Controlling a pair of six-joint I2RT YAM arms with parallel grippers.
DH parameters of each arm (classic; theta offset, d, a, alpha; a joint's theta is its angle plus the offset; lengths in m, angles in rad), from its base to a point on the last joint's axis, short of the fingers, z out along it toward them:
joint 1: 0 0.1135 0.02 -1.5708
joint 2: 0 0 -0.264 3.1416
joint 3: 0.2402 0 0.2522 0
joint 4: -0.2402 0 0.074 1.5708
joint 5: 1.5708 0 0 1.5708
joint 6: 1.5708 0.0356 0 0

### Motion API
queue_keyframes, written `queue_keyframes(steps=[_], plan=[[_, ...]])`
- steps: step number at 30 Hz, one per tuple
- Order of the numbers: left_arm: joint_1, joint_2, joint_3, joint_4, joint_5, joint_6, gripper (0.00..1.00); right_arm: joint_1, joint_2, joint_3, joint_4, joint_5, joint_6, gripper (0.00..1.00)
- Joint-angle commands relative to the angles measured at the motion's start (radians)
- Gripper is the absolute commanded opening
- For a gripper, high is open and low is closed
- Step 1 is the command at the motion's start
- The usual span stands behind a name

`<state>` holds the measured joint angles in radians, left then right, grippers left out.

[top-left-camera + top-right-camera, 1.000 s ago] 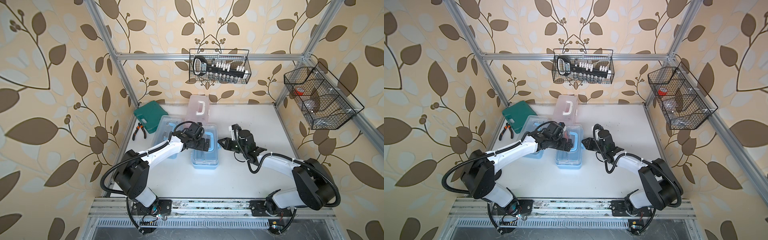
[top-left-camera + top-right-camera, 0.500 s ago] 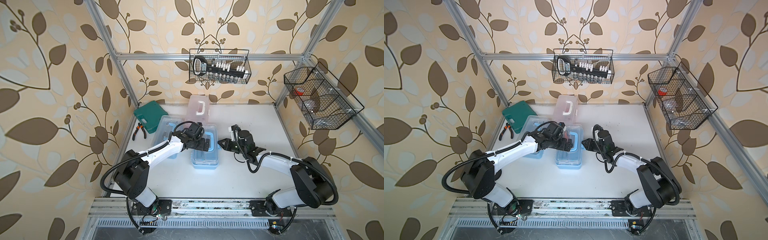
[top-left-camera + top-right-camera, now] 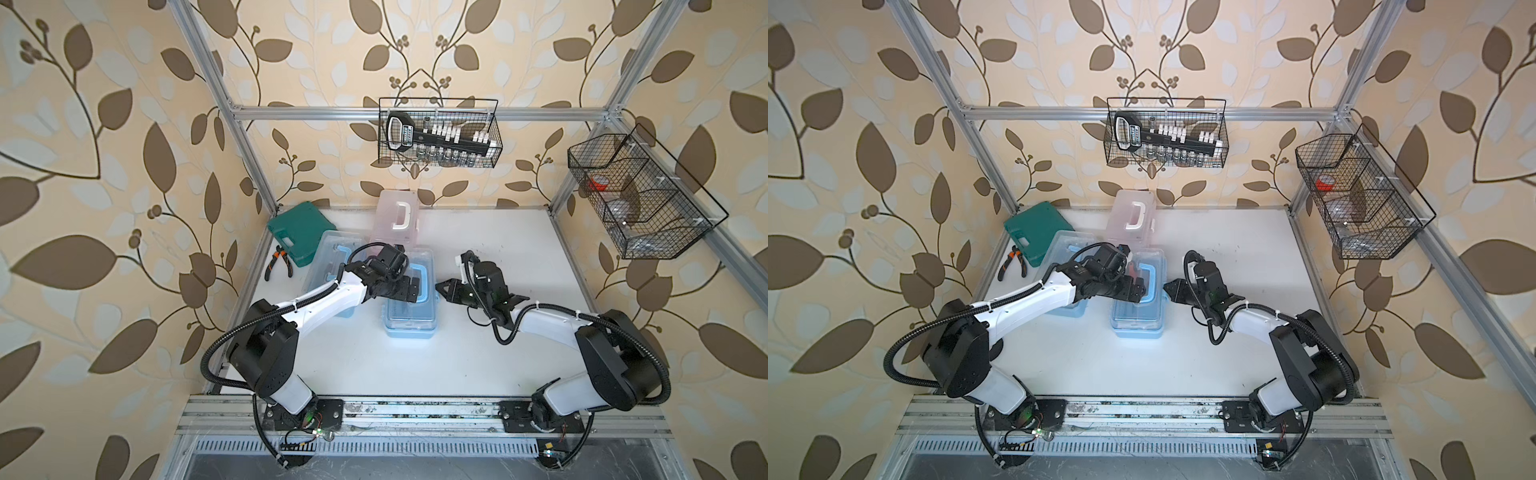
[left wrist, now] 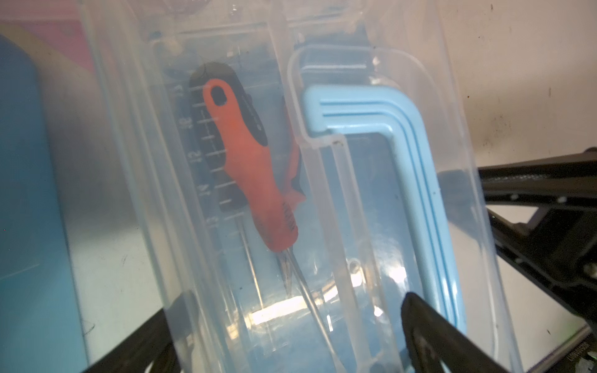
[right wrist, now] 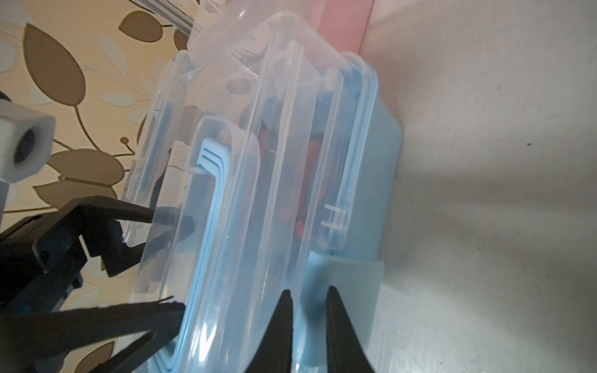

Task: Close toolboxes
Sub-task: Fasten the toolbox latch on the toolbox.

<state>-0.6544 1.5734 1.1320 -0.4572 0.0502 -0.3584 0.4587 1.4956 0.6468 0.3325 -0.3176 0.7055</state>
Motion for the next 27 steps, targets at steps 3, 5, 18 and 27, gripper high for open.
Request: queue_keyframes(steps=[3,5,18,27], plan=[[-0.019,0.066,-0.021,-0.109,0.008,0.056,0.99,0.019,0.029,0.001,0.0,-0.027,-0.012,0.18],[-0.019,0.068,-0.021,-0.11,0.007,0.057,0.99,0.019,0.031,0.002,0.001,-0.029,-0.011,0.18],[-0.024,0.072,-0.022,-0.109,0.004,0.056,0.99,0.017,0.05,-0.018,0.046,-0.031,0.014,0.14],[-0.024,0.071,-0.026,-0.11,0.003,0.055,0.99,0.011,0.04,-0.025,0.021,0.013,0.011,0.18]])
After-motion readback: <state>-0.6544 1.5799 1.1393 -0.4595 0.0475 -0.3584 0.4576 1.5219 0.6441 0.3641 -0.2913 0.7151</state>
